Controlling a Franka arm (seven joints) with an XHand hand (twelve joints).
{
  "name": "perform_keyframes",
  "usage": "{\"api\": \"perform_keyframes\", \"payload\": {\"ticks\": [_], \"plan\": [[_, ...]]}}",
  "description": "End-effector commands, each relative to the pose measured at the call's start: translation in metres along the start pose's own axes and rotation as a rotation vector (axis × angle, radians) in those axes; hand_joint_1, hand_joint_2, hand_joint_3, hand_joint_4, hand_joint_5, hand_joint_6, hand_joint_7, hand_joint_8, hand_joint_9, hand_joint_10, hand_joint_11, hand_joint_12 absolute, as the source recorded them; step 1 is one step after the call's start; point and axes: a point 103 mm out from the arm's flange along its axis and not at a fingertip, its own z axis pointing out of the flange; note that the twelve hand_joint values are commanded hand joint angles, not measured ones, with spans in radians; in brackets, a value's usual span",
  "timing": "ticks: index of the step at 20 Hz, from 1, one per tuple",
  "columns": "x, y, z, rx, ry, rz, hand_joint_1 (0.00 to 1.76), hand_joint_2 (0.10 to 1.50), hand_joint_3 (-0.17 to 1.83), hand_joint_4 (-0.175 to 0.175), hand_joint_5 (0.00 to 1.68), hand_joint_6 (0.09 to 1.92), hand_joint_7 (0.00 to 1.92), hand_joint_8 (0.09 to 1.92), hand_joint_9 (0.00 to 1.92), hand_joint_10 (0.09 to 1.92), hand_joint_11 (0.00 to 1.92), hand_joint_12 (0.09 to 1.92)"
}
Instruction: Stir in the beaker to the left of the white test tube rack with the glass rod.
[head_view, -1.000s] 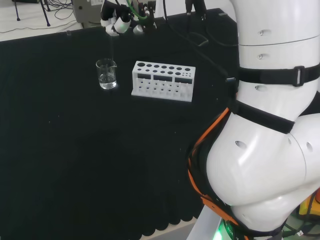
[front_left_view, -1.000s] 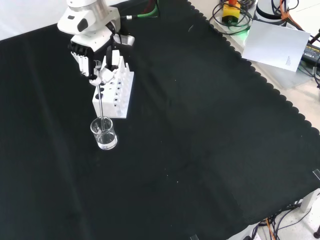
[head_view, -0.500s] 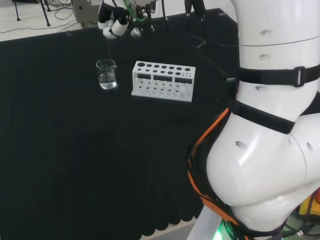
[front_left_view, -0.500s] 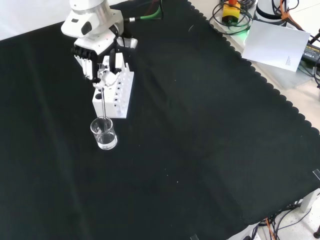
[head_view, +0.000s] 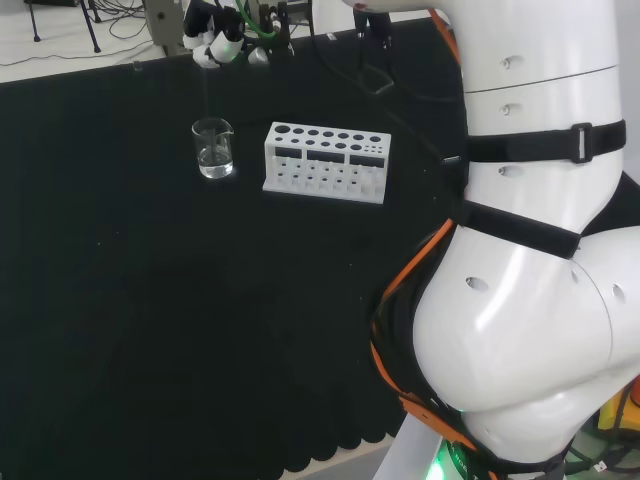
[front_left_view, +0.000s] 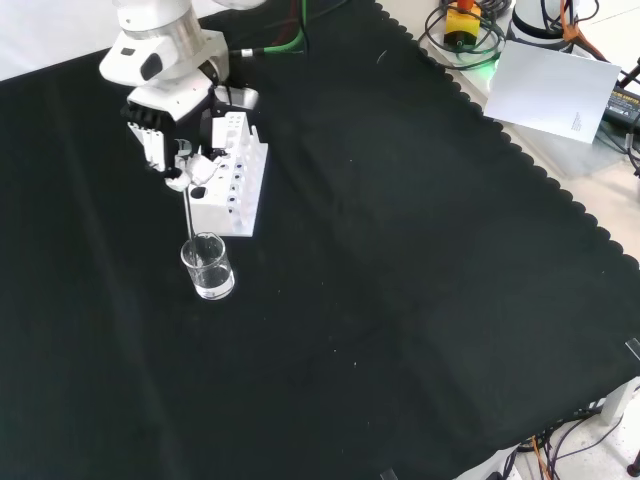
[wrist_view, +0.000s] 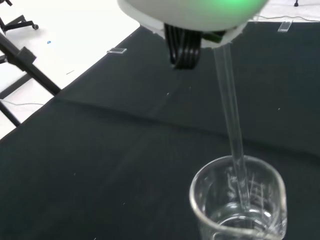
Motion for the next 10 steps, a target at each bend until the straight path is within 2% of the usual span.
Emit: {"api": "perform_keyframes", "payload": {"ticks": [1,6,10], "plan": [[-0.028,-0.016,0.003,0.035,-0.012,0.049,1.31,0.64,0.79,-0.175,1.18,0.62,1.22,1.11,1.72,0.86,1.72,0.83],[-0.03,-0.039,-0.002,0.043,-0.016,0.068,1.31,0.64,0.77,-0.175,1.18,0.61,1.21,1.12,1.72,0.86,1.72,0.84],[-0.019,-0.05,0.0,0.04,-0.033,0.059,1.31,0.65,0.76,-0.175,1.18,0.6,1.21,1.12,1.72,0.86,1.72,0.84]]}}
